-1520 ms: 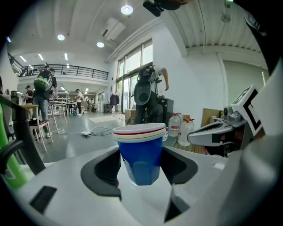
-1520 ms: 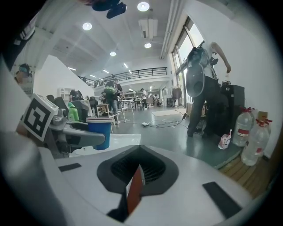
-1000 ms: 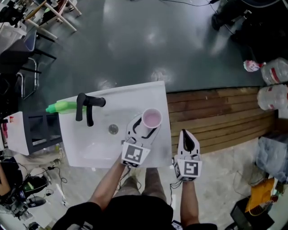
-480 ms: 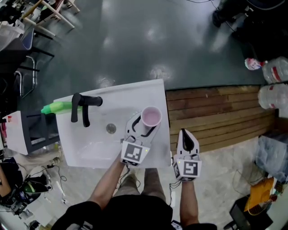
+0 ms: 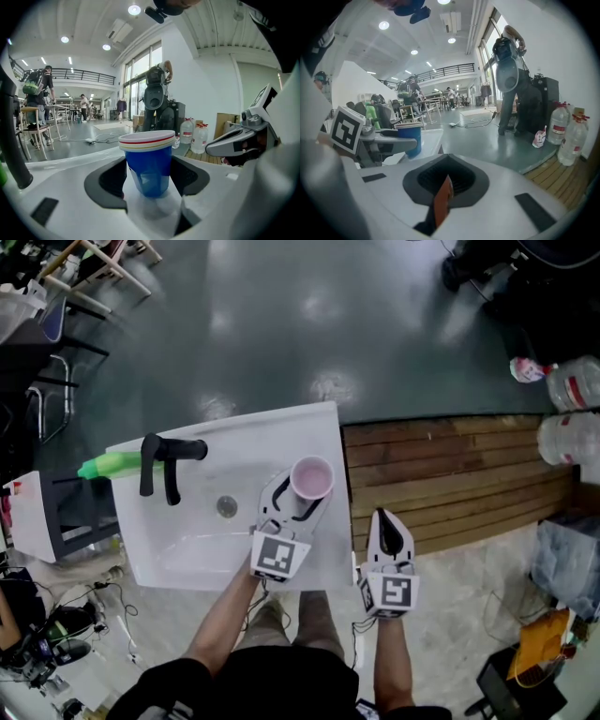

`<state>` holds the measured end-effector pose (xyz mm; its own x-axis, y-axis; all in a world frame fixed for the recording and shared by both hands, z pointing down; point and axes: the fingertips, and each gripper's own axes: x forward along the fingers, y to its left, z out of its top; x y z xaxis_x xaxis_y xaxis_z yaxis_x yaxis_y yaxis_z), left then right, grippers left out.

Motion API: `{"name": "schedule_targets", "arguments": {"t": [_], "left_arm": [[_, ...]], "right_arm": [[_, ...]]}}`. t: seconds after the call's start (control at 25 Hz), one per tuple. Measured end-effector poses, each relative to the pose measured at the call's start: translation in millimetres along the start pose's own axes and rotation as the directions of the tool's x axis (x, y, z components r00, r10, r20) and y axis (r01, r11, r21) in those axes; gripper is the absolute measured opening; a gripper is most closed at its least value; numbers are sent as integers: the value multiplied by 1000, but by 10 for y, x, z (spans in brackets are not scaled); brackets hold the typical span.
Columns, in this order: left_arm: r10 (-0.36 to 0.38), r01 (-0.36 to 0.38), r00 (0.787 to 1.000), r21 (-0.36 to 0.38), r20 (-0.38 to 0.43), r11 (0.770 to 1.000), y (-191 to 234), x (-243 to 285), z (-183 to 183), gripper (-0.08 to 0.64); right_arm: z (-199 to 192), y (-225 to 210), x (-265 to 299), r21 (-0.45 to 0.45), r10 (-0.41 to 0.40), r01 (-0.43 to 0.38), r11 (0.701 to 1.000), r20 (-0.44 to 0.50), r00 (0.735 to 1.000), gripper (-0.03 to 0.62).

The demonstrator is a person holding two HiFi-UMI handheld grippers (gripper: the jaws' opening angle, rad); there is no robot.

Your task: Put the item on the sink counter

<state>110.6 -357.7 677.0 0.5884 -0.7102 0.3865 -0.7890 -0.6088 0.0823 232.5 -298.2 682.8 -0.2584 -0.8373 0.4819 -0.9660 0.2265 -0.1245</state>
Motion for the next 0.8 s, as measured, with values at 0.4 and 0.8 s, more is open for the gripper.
{"name": "schedule_targets", "arguments": {"t": [0.4, 0.8], "left_arm": [[11, -11, 1000, -5, -5, 1000, -7, -4, -36, 296], [7, -7, 1000, -10, 0, 1000, -76, -15, -25, 333]], "right_arm": [[-58, 1, 0, 2, 5, -5, 1000, -6, 1000, -2], [-50, -33, -66, 6, 1, -1, 1000, -6, 1000, -2]]}}
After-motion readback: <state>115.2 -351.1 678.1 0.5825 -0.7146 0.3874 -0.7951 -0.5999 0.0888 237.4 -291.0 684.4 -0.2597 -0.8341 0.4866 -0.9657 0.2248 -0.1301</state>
